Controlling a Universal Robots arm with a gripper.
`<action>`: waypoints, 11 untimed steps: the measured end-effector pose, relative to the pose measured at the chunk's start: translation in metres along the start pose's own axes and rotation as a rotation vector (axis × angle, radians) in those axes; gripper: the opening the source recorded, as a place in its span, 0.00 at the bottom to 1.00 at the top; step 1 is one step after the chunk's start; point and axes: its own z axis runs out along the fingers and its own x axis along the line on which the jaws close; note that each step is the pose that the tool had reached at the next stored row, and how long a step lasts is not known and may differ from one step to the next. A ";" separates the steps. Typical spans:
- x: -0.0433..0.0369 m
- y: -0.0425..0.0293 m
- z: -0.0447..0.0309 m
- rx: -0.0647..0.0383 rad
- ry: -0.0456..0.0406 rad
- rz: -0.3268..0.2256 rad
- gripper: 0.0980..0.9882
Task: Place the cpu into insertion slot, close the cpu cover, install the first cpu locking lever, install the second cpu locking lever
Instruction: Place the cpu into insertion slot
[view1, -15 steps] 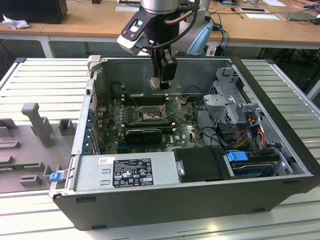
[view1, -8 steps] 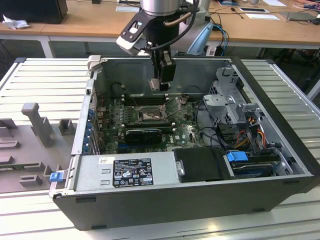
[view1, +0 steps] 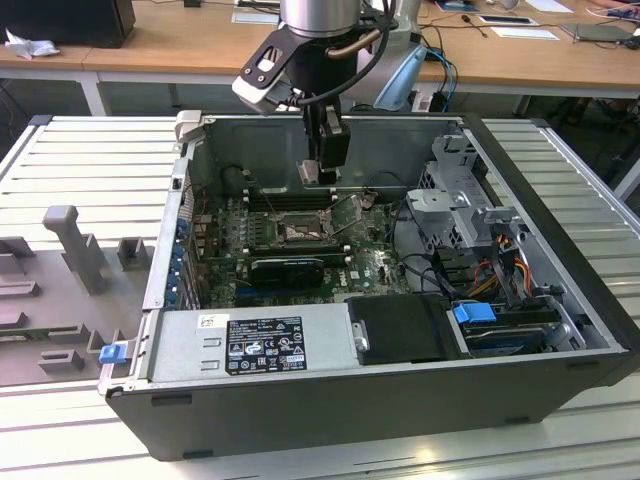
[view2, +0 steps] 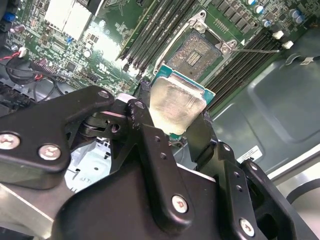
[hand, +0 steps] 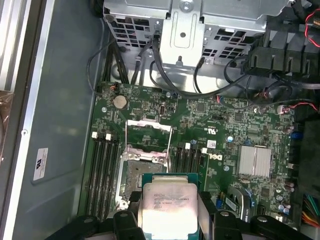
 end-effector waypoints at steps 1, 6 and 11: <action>0.0000 0.0000 0.0003 0.000 -0.0002 0.002 0.48; 0.0000 -0.0002 0.0023 0.001 -0.0010 0.009 0.48; -0.0001 -0.0004 0.0042 0.000 -0.0011 0.013 0.48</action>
